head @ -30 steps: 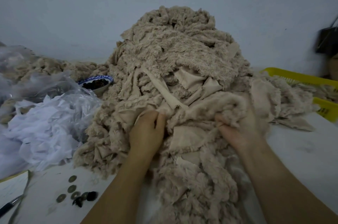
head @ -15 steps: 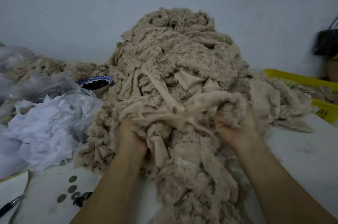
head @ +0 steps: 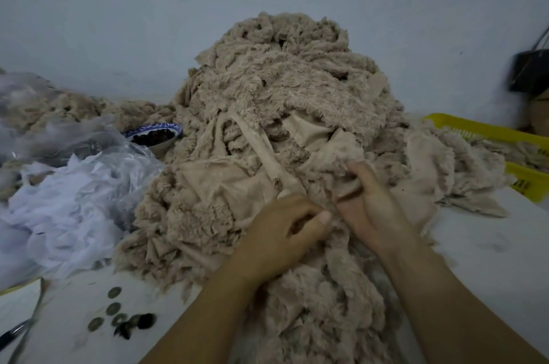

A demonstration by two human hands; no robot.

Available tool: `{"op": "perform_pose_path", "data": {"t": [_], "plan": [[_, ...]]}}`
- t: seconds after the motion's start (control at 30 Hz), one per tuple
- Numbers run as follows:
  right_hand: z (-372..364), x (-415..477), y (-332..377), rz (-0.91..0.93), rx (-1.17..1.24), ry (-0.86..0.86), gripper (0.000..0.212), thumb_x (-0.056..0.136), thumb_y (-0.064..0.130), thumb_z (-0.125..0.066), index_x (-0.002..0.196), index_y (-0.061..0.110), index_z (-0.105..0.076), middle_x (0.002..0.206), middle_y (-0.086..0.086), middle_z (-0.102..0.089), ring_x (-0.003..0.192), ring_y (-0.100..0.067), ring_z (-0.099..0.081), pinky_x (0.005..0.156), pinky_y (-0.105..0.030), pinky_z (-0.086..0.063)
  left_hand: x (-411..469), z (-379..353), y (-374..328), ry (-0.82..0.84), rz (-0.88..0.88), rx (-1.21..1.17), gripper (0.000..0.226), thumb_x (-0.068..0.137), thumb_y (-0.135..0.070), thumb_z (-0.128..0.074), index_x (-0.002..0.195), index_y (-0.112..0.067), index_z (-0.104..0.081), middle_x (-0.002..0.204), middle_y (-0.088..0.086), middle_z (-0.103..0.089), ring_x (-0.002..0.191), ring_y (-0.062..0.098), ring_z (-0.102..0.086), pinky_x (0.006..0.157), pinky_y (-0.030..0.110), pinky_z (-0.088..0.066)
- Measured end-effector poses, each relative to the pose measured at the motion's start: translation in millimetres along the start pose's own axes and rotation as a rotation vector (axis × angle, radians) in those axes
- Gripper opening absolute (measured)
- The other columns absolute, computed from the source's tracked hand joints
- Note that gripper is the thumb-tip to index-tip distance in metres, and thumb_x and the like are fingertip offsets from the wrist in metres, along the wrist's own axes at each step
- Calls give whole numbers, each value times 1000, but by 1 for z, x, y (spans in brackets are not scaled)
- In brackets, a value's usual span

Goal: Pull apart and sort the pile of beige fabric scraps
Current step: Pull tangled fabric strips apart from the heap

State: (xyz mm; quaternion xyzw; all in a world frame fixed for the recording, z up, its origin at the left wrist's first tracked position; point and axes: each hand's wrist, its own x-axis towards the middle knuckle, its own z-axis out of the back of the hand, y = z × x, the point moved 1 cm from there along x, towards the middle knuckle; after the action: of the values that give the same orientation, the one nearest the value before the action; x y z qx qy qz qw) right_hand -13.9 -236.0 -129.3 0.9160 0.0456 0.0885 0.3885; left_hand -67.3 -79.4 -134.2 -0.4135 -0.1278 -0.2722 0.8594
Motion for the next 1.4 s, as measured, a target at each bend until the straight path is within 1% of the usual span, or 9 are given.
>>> {"op": "perform_pose_path", "data": {"t": [0.23,0.4,0.57,0.67,0.9,1.0,1.1,1.3,1.4], "plan": [[6,1,3,250,-563,-260,33,74,40,-67,101,21,-65,84,3,-73,74,-17,-68,67,-33,-54,1,-6,25,84,133,209,23,97,-34,-62,105,-15,-72,104,2,-62,103,15,-51,89,31,-42],[20,3,2,274,-732,-292,71,91,61,-55,152,35,-32,153,-2,-44,135,-19,-51,110,-46,-43,2,1,25,-244,386,-151,20,99,-23,-55,81,-22,-64,75,-6,-63,67,5,-57,60,16,-43],[-1,-4,-24,69,-1153,135,32,90,69,-50,88,42,-68,80,21,-68,75,8,-63,66,-12,-47,1,9,24,-462,572,-375,20,97,-30,-55,81,-30,-67,75,-2,-70,67,15,-64,64,32,-52],[-5,-3,-28,-27,-1352,323,15,92,54,-57,102,43,-58,94,27,-53,82,14,-54,67,-3,-39,1,17,25,-584,649,-641,31,100,-29,-54,74,-35,-71,79,-1,-75,75,18,-71,68,36,-57],[-4,-10,-17,98,-1004,7,21,94,39,-62,86,21,-65,76,3,-66,65,-5,-60,57,-15,-45,5,31,30,-744,622,-1135,12,102,-23,-56,106,-17,-65,90,6,-78,77,21,-76,57,29,-59],[-3,-10,-7,-9,-530,-117,21,97,36,-61,104,20,-72,102,-8,-75,96,-23,-72,83,-37,-59,3,34,31,-747,555,-594,16,102,-28,-55,90,-20,-63,72,-14,-70,65,11,-66,54,22,-48],[-4,-10,-3,-35,-384,-170,28,97,36,-62,114,16,-71,106,-8,-76,101,-25,-72,91,-42,-56,0,27,20,-686,210,240,17,99,-29,-53,108,-21,-65,110,-10,-56,106,11,-49,88,26,-37],[-11,-14,-8,95,-477,-154,17,95,40,-63,92,33,-78,94,-2,-78,87,-17,-75,64,-22,-58,1,-9,-6,-87,134,310,57,81,-80,-33,95,-33,-62,87,-18,-57,81,0,-52,70,27,-46],[-13,-14,-10,69,-463,-134,19,95,38,-63,89,30,-79,95,-5,-78,89,-20,-75,69,-28,-60,1,-14,9,-133,259,106,31,86,-48,-54,80,-19,-62,76,-7,-59,73,5,-53,66,27,-44]]}}
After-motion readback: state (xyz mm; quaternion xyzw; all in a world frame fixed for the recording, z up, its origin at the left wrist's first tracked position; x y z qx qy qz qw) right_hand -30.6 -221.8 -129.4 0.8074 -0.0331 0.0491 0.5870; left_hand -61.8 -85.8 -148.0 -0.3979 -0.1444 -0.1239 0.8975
